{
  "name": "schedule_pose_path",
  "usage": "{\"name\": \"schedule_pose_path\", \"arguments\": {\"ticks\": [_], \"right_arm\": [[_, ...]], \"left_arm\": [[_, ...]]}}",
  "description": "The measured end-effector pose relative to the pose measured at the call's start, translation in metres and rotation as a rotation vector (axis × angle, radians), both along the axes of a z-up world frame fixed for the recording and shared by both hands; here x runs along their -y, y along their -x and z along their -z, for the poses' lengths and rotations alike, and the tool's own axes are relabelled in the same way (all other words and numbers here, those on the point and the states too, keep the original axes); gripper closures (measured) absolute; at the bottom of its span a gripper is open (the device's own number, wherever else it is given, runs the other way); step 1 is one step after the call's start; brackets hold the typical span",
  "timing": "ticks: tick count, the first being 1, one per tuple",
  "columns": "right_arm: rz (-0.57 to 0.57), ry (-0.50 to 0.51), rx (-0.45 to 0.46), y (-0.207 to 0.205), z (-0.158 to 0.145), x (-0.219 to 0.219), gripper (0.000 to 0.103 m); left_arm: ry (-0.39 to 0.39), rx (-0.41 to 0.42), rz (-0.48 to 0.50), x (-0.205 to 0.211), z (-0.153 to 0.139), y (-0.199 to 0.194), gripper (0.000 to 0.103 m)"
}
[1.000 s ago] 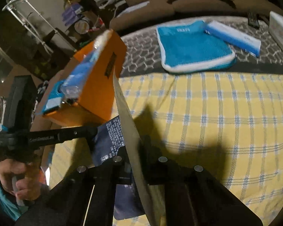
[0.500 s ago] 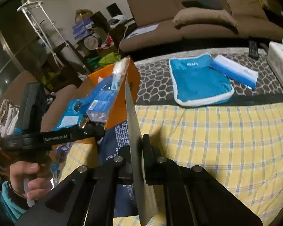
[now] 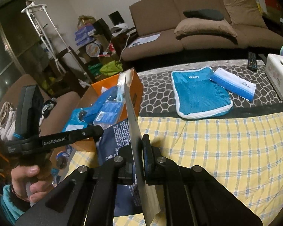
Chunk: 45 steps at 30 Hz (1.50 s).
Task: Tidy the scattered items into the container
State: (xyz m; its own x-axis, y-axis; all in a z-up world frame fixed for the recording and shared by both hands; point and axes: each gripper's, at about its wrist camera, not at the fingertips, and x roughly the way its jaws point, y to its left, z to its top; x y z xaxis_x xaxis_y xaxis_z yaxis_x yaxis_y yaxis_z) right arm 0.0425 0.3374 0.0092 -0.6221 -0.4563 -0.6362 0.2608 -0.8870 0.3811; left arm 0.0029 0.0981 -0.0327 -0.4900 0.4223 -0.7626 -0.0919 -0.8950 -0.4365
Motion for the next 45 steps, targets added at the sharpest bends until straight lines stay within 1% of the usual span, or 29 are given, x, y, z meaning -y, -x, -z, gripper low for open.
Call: {"name": "schedule_pose_path", "arguments": {"ticks": [4,8,11,14,16,18,21,23,25,26,28,29,31,32,33,34,37,39,41,43,44,45], "right_arm": [[0.003,-0.004,-0.023,0.001,-0.009,0.005,0.098],[0.002,0.015,-0.048,0.008,-0.021,0.013,0.098],[-0.017,-0.011,-0.080,0.014,-0.031,0.030,0.098],[-0.036,-0.023,-0.107,0.026,-0.049,0.049,0.098],[-0.057,-0.016,-0.128,0.035,-0.062,0.065,0.098],[-0.086,-0.031,-0.142,0.047,-0.073,0.084,0.098],[-0.135,-0.032,-0.155,0.071,-0.087,0.116,0.099],[-0.167,-0.029,-0.163,0.089,-0.094,0.140,0.099],[-0.194,-0.023,-0.165,0.108,-0.096,0.162,0.099],[-0.210,-0.022,-0.158,0.119,-0.094,0.175,0.099],[-0.248,-0.037,-0.117,0.140,-0.082,0.195,0.099],[-0.252,-0.060,-0.100,0.149,-0.074,0.203,0.099],[-0.238,-0.096,-0.038,0.162,-0.052,0.211,0.099],[-0.235,-0.090,-0.016,0.164,-0.046,0.210,0.099],[-0.246,-0.078,0.014,0.163,-0.037,0.208,0.099],[-0.270,-0.082,0.063,0.161,-0.025,0.206,0.099],[-0.302,-0.144,0.152,0.144,-0.002,0.197,0.099],[-0.331,-0.156,0.181,0.130,0.008,0.189,0.099],[-0.385,-0.149,0.205,0.110,0.015,0.186,0.099],[-0.445,-0.158,0.242,0.092,0.022,0.191,0.099],[-0.471,-0.167,0.253,0.084,0.024,0.195,0.099],[-0.499,-0.177,0.260,0.077,0.025,0.201,0.099]], "left_arm": [[0.001,-0.036,0.003,0.003,-0.008,0.001,0.099],[-0.028,-0.063,-0.026,0.019,-0.019,0.005,0.099],[-0.039,-0.074,-0.056,0.033,-0.024,0.008,0.099],[-0.068,-0.091,-0.092,0.055,-0.032,0.015,0.099],[-0.084,-0.113,-0.127,0.075,-0.038,0.020,0.099],[-0.101,-0.123,-0.169,0.095,-0.042,0.023,0.099],[-0.131,-0.143,-0.277,0.135,-0.046,0.026,0.101],[-0.134,-0.141,-0.344,0.162,-0.045,0.030,0.102],[-0.163,-0.109,-0.418,0.192,-0.036,0.033,0.102],[-0.156,-0.094,-0.441,0.200,-0.031,0.034,0.102],[-0.088,-0.039,-0.494,0.215,-0.019,0.041,0.102],[-0.074,-0.014,-0.518,0.222,-0.011,0.043,0.102],[-0.079,0.015,-0.523,0.229,-0.003,0.046,0.102],[-0.076,0.026,-0.527,0.230,0.000,0.047,0.102],[-0.059,0.034,-0.530,0.231,0.001,0.049,0.102],[-0.037,0.037,-0.533,0.230,0.001,0.049,0.102],[0.032,0.051,-0.519,0.222,-0.001,0.048,0.102],[0.058,0.065,-0.508,0.218,0.001,0.049,0.102],[0.070,0.078,-0.502,0.214,0.002,0.049,0.102],[0.107,0.103,-0.480,0.209,0.003,0.051,0.097],[0.126,0.115,-0.474,0.207,0.004,0.051,0.087],[0.131,0.117,-0.474,0.207,0.004,0.051,0.073]]}}
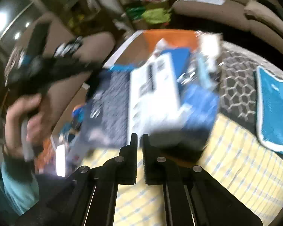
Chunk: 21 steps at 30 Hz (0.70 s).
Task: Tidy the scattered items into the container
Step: 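Lower the SKIN card into the box and open the left gripper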
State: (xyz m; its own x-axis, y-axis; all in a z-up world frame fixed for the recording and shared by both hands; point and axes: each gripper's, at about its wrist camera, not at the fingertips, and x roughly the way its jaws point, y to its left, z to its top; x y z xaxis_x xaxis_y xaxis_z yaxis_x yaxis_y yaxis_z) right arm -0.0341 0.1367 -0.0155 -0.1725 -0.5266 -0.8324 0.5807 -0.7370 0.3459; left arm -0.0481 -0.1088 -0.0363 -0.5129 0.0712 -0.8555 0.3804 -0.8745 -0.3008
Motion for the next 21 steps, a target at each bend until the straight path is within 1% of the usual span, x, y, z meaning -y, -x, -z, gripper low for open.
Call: {"name": "schedule_pose_path", "arguments": {"ticks": [2,5,8,11,12,14,17,19,21], "right_arm": [[-0.049,-0.014,0.021,-0.016,0.002,0.009,0.098],[-0.091,-0.032,0.049,-0.029,0.009,0.021,0.098],[-0.092,-0.057,0.050,-0.030,0.015,0.030,0.098],[-0.049,-0.066,0.039,-0.017,0.019,0.036,0.098],[-0.027,-0.062,0.027,-0.009,0.019,0.037,0.097],[0.010,-0.022,0.016,0.008,0.016,0.036,0.096],[0.067,-0.005,0.017,0.033,0.018,0.035,0.096],[0.102,0.006,0.026,0.050,0.022,0.038,0.096],[0.117,0.014,0.036,0.065,0.025,0.046,0.100]], "left_arm": [[0.010,-0.017,0.003,-0.002,-0.006,-0.002,0.054],[0.056,-0.057,0.000,-0.004,-0.017,-0.006,0.050],[0.051,-0.067,0.007,-0.004,-0.020,-0.006,0.050],[0.041,-0.064,0.006,-0.002,-0.020,-0.006,0.050],[0.040,-0.062,0.006,-0.001,-0.020,-0.006,0.050],[0.038,-0.064,0.005,-0.001,-0.020,-0.006,0.050],[0.039,-0.072,0.003,-0.001,-0.023,-0.007,0.050],[0.054,-0.080,0.007,-0.002,-0.026,-0.008,0.050],[0.069,-0.080,0.012,-0.004,-0.028,-0.008,0.050]]}}
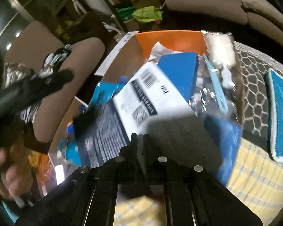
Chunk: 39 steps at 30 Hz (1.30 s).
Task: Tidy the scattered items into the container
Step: 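Lower the SKIN card into the box and open the left gripper, then grasp the edge of the blue UTO mesh bag with the right gripper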
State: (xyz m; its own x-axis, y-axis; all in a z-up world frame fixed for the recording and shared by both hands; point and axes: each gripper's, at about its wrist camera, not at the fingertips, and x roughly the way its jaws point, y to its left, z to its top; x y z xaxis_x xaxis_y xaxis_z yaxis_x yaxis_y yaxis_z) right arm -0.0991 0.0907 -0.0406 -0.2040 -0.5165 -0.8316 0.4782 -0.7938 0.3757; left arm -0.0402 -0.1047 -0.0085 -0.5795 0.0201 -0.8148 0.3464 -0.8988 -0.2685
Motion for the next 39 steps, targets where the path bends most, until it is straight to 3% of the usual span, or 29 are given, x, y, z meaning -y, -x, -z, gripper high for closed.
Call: {"name": "schedule_pose_path", "arguments": {"ticks": [8,12,17,19,21,23,25,26,27,31,39], "right_arm": [[0.072,-0.054,-0.048,0.046,0.003,0.024,0.096],[0.079,0.042,-0.058,0.038,-0.013,0.012,0.096],[0.109,0.119,-0.149,0.006,-0.055,-0.043,0.096],[0.172,0.101,-0.183,-0.002,-0.066,-0.082,0.092],[0.253,0.033,-0.219,-0.003,-0.069,-0.122,0.080],[0.338,-0.018,-0.218,-0.005,-0.065,-0.164,0.075],[0.436,-0.055,-0.203,-0.006,-0.055,-0.210,0.064],[0.472,-0.063,-0.195,-0.010,-0.051,-0.225,0.049],[0.513,-0.069,-0.183,-0.012,-0.045,-0.242,0.042],[0.662,-0.088,-0.139,-0.014,-0.011,-0.297,0.042],[0.975,0.030,0.012,0.024,0.058,-0.377,0.042]], "left_arm": [[0.000,0.003,0.000,0.001,-0.001,0.000,0.050],[-0.006,0.007,0.000,0.002,0.000,-0.001,0.050],[-0.029,0.008,0.010,0.000,0.001,-0.001,0.050],[-0.035,0.008,0.020,-0.004,0.001,-0.001,0.050],[-0.040,0.006,0.034,-0.009,0.000,-0.002,0.050],[-0.040,0.005,0.047,-0.015,0.000,-0.002,0.050],[-0.042,0.009,0.067,-0.023,0.001,-0.002,0.050],[-0.044,0.013,0.076,-0.028,0.002,-0.001,0.050],[-0.046,0.017,0.083,-0.032,0.002,-0.001,0.050],[-0.055,0.058,0.142,-0.056,0.011,0.004,0.048],[-0.043,0.090,0.221,-0.092,0.021,0.000,0.048]]}}
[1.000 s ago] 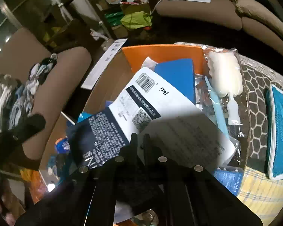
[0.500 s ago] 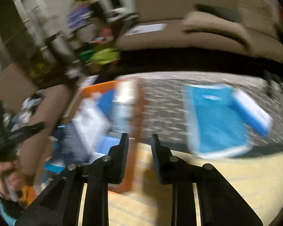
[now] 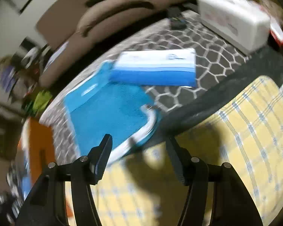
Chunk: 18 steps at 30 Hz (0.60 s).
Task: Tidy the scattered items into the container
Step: 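Grasp the edge of the blue UTO mesh bag with the right gripper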
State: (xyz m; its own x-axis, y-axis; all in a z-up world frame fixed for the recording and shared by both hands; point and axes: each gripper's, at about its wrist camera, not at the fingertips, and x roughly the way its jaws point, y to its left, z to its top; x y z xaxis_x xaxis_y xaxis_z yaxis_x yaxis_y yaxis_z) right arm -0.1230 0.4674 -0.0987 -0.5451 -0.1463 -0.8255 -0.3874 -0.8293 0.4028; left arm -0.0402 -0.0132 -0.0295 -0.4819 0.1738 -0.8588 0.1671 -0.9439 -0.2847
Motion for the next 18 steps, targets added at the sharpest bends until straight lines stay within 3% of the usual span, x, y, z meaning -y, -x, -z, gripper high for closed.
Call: {"name": "schedule_pose_path", "arguments": {"ticks": [4,8,10,12,18], "right_arm": [[0.066,0.040,0.010,0.026,0.021,-0.016,0.042],[0.045,0.019,0.029,0.041,0.030,-0.011,0.045],[0.028,-0.031,0.029,0.045,0.028,-0.006,0.064],[0.011,-0.048,0.039,0.047,0.031,-0.006,0.073],[-0.057,0.015,0.042,0.034,0.018,-0.003,0.082]], "left_arm": [[0.000,0.002,0.009,-0.010,0.002,-0.001,0.048],[0.037,-0.021,0.042,-0.022,-0.004,-0.002,0.048],[0.024,-0.027,0.043,-0.021,-0.006,-0.001,0.048],[0.010,-0.030,0.040,-0.019,-0.008,-0.002,0.048],[-0.011,-0.048,0.033,-0.016,-0.011,-0.007,0.048]]}}
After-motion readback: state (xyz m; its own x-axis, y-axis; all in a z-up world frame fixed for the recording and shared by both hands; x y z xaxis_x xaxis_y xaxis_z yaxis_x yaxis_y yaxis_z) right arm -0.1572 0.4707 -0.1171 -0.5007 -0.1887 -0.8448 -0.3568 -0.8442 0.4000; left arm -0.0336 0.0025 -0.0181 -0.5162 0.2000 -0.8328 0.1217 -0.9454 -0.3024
